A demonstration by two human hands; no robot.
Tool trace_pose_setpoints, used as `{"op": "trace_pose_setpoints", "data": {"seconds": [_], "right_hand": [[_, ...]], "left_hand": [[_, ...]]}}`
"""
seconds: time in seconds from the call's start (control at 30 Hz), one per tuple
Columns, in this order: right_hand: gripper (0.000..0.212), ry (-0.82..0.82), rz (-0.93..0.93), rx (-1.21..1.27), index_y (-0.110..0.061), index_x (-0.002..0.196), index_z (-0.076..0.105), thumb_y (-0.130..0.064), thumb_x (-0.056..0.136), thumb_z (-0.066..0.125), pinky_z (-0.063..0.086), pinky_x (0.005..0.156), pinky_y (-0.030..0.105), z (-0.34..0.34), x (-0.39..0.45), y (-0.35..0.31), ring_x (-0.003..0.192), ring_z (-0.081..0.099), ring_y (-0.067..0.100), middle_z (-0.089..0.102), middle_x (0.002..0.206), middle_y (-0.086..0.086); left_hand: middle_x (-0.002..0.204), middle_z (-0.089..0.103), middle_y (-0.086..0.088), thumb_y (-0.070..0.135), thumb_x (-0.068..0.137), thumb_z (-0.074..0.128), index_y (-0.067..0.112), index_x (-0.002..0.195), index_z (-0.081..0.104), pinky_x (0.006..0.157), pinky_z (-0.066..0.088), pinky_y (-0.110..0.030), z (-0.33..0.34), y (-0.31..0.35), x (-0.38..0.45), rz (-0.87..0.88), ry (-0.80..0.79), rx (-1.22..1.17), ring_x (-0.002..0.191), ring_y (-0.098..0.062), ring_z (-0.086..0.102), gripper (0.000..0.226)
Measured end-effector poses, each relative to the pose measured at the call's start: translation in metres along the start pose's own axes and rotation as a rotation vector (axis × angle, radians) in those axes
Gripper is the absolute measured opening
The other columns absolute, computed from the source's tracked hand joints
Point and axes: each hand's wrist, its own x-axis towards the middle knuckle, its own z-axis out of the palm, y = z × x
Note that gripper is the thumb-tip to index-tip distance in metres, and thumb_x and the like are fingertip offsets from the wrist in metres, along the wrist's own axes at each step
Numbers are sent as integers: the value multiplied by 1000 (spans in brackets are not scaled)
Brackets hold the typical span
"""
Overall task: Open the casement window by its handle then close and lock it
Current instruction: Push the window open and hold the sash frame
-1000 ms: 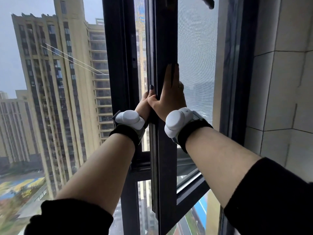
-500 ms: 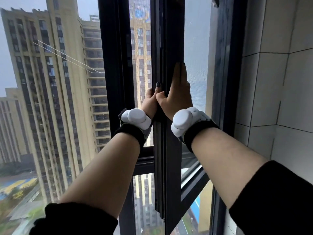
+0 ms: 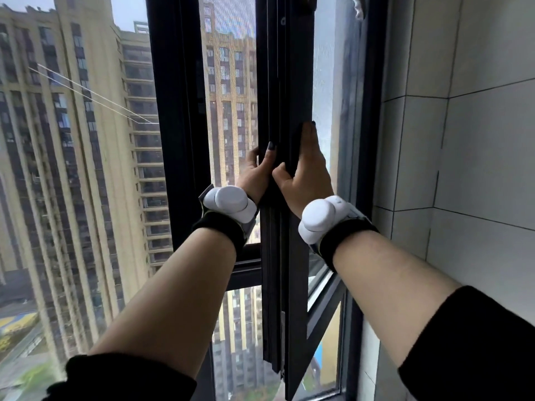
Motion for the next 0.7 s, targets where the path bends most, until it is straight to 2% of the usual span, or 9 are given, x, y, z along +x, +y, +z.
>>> {"op": "trace_pose_setpoints", "data": {"seconds": [0.1,0.23,0.33,0.4,0.5,0.57,0.63,0.7], "right_hand": [[79,21,-9,-13,-5,147,13,-27,77,45,37,110,35,-16,-5,5,139,34,27,23,155,13],[79,27,11,-53,-7,147,15,-33,77,42,40,107,37,-38,-11,11,136,39,26,27,154,11],[76,49,23,-94,-6,146,20,-35,78,40,41,105,34,-54,-15,15,133,43,27,31,152,12],[75,65,27,-121,-6,145,24,-39,79,38,45,102,36,-60,-17,15,129,48,28,36,150,13],[82,112,35,-177,-7,142,31,-49,73,26,51,91,36,-68,-20,14,117,59,29,48,142,11],[79,156,44,-186,-5,139,37,-47,73,28,53,86,37,-72,-21,14,109,63,32,56,134,13],[72,179,55,-208,-4,135,42,-42,75,31,55,81,39,-77,-23,13,100,65,34,62,124,15],[62,171,70,-251,-3,134,43,-34,81,37,54,77,39,-81,-24,13,95,66,36,65,118,17]], "left_hand": [[116,62,-10,68,60,56,21,127,43,95,49,-47,14,5,-11,-3,-24,-37,102,-26,62,83],[115,61,-10,55,74,56,18,127,42,100,45,-52,33,11,-24,17,-52,-77,107,-29,61,66],[122,60,-11,70,58,58,26,125,43,100,46,-51,46,10,-30,10,-42,-33,110,-29,60,82],[119,62,-11,73,54,58,29,124,43,98,47,-52,51,8,-31,11,-39,-17,106,-29,62,84],[111,63,-13,56,75,58,30,123,42,96,48,-50,58,13,-38,26,-62,-41,98,-30,63,58],[98,63,-8,41,87,54,30,120,41,92,49,-46,62,14,-39,36,-84,-80,86,-24,61,37],[86,62,0,38,89,52,33,117,39,86,51,-41,64,14,-40,49,-98,-82,78,-18,60,31],[83,61,3,36,90,52,31,122,38,78,52,-36,66,13,-43,63,-109,-77,73,-15,61,35]]}}
